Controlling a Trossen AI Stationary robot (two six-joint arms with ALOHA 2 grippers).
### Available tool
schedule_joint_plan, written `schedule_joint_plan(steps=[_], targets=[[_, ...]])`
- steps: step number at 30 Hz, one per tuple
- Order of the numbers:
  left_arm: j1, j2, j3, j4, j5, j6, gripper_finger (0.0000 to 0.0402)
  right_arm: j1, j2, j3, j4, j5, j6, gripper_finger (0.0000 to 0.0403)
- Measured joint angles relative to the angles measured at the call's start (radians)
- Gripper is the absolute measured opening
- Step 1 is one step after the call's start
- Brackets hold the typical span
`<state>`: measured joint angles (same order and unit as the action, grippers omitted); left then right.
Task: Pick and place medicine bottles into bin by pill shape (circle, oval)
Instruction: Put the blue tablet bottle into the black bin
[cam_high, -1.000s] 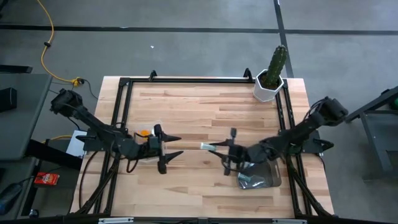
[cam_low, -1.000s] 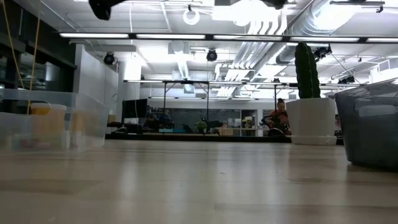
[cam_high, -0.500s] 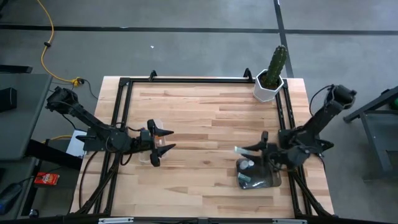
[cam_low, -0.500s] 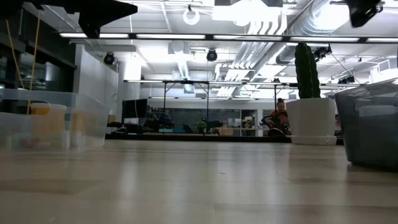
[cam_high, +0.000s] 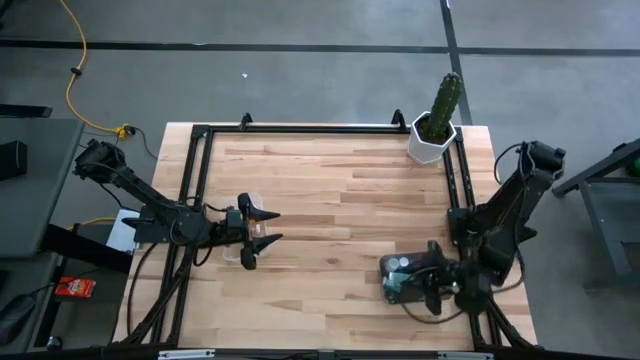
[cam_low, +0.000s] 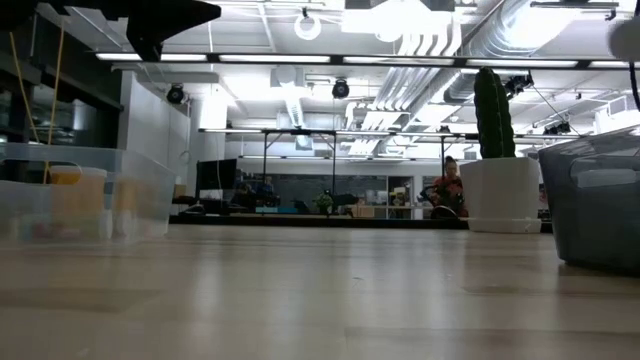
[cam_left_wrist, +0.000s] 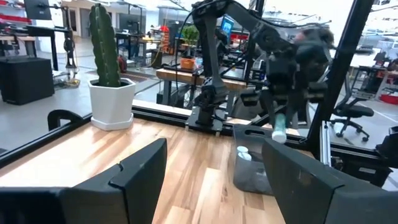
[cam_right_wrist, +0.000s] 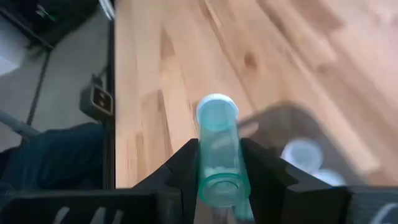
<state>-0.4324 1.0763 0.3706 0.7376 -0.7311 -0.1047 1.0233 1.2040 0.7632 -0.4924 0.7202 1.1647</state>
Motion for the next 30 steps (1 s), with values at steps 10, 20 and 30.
schedule_joint_plan(steps=[10, 20, 30], targets=[[0.000, 0.000, 0.000, 0.000, 0.023, -0.023, 0.0252, 0.051, 0.245, -0.020, -0.033, -0.118, 0.358, 0.0096], [0.000, 0.000, 0.000, 0.000, 0.023, -0.023, 0.0252, 0.051, 0.289, -0.020, -0.044, -0.007, 0.367, 0.0096], [0.000, 0.000, 0.001, 0.000, 0.023, -0.024, 0.0252, 0.000, 0.289, -0.020, -0.061, -0.046, 0.383, 0.0100]])
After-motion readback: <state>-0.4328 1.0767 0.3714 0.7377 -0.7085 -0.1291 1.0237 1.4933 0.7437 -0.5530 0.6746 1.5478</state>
